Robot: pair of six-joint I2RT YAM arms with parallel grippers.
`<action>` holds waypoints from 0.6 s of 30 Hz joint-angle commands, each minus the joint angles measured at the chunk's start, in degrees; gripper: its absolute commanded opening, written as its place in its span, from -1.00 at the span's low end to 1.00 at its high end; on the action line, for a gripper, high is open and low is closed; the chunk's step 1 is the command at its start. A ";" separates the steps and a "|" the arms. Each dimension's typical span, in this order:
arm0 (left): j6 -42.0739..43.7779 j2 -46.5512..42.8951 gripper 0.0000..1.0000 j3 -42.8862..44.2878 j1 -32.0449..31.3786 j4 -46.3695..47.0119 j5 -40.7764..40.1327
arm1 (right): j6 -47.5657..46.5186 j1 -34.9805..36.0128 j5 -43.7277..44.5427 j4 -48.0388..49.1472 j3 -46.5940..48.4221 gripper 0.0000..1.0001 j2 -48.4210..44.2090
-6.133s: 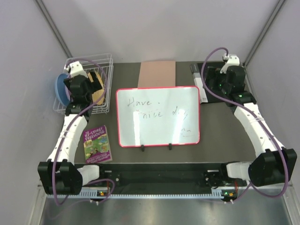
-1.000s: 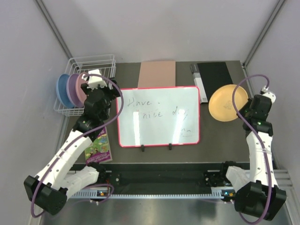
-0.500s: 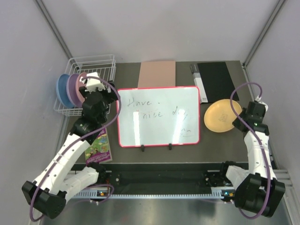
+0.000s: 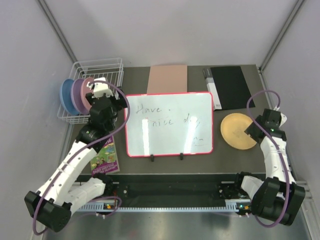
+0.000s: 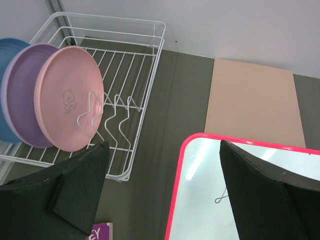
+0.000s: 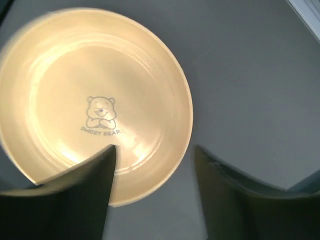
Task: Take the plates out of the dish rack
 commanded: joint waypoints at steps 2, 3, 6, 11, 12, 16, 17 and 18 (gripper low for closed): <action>-0.56 1.78 0.91 1.36 1.11 -0.38 0.06 | 1.89 -0.79 3.88 -1.42 1.93 0.52 0.52; -0.47 2.14 0.91 1.63 1.28 -0.73 -0.03 | 2.07 -0.87 3.97 -1.51 1.93 0.54 0.60; 0.14 2.23 0.93 1.81 2.34 -0.47 -1.26 | 1.81 -0.79 4.94 -0.99 2.19 0.56 -1.85; -0.65 2.14 0.94 2.51 9.71 -0.03 -1.78 | -2.40 -0.79 2.22 0.77 9.74 0.61 -10.37; -0.74 2.57 0.94 2.60 10.94 0.14 -1.79 | -3.02 -0.70 1.69 0.86 11.06 0.61 -11.95; 1.27 5.03 0.87 2.42 16.57 3.83 -3.19 | -4.35 -0.70 -6.55 3.50 15.28 0.64 -13.55; 1.89 6.00 0.86 2.42 17.10 5.49 -4.06 | -4.61 -0.79 -7.97 4.37 15.55 0.63 -13.37; 2.42 8.09 0.85 2.77 17.98 6.03 -5.20 | -4.69 -0.70 -9.03 4.90 15.73 0.63 -12.59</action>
